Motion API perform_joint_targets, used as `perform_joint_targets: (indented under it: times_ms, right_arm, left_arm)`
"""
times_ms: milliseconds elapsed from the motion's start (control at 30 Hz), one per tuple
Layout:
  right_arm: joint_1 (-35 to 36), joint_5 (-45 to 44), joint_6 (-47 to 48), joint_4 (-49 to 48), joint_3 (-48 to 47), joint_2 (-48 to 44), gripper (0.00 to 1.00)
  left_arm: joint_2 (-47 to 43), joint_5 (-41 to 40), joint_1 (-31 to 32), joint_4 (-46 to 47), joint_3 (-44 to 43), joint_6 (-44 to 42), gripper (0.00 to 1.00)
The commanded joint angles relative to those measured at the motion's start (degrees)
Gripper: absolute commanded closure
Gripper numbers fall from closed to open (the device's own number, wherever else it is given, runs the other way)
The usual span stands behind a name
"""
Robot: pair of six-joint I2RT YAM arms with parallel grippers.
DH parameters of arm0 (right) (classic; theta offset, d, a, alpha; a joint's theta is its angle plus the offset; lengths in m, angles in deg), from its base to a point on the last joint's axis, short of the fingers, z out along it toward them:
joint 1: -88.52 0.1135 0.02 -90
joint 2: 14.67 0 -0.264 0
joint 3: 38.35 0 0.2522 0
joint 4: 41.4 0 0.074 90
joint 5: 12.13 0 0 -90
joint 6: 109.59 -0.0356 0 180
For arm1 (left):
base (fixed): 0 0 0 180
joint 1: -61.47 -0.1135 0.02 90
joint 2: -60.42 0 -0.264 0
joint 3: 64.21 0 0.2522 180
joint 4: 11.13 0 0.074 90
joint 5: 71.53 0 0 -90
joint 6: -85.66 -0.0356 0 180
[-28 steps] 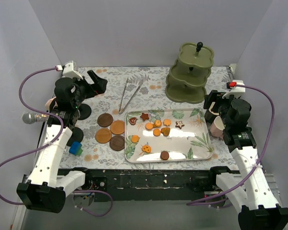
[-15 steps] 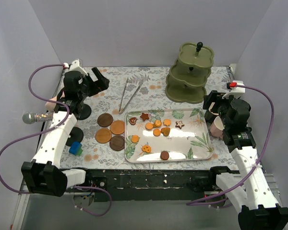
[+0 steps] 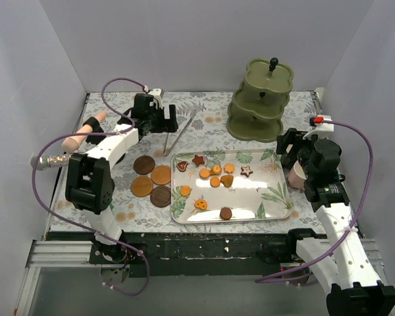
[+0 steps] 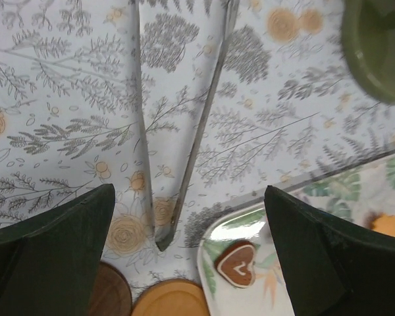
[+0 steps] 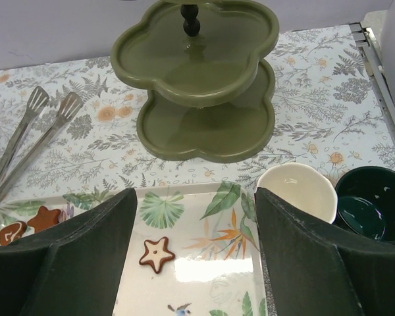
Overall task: Serve the afternoon tea
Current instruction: Pick up the clamp from the center of the board.
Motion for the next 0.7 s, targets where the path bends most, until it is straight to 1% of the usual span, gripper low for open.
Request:
perform_joint_targets:
  times_ms: [0, 67, 133, 200, 300, 400, 567, 667]
  right_arm:
    - [-0.06, 0.60, -0.75, -0.12, 0.06, -0.49, 0.20]
    - [0.02, 0.43, -0.66, -0.03, 0.14, -0.49, 0.20]
    - [-0.06, 0.51, -0.66, -0.11, 0.23, -0.31, 0.20]
    - [-0.06, 0.78, -0.66, -0.20, 0.15, 0.04, 0.20]
    - [-0.06, 1.04, -0.66, 0.06, -0.56, 0.83, 0.20]
    - [0.03, 1.30, -0.66, -0.03, -0.73, 1.09, 0.21]
    - [-0.06, 1.04, -0.49, 0.06, -0.38, 0.74, 0.21]
    - [-0.06, 0.95, -0.31, 0.32, -0.47, 0.74, 0.21]
  left_arm:
    - [2.39, 2.50, -0.08, -1.48, -2.09, -7.82, 0.02]
    - [3.45, 1.55, 0.27, -1.48, -1.74, -9.40, 0.02]
    - [4.33, 2.24, 1.06, -1.05, -0.77, -10.81, 0.02]
    - [5.65, -0.46, 2.81, -0.87, -0.07, -12.30, 0.02]
    - [7.49, -5.57, 5.28, -0.69, 0.55, -13.98, 0.12]
    - [8.55, -8.47, 5.46, -0.43, 0.55, -13.19, 0.19]
    - [9.78, -8.39, 5.72, 0.01, 1.34, -13.81, 0.24]
    - [10.92, -10.15, 6.07, 0.19, 1.78, -13.89, 0.25]
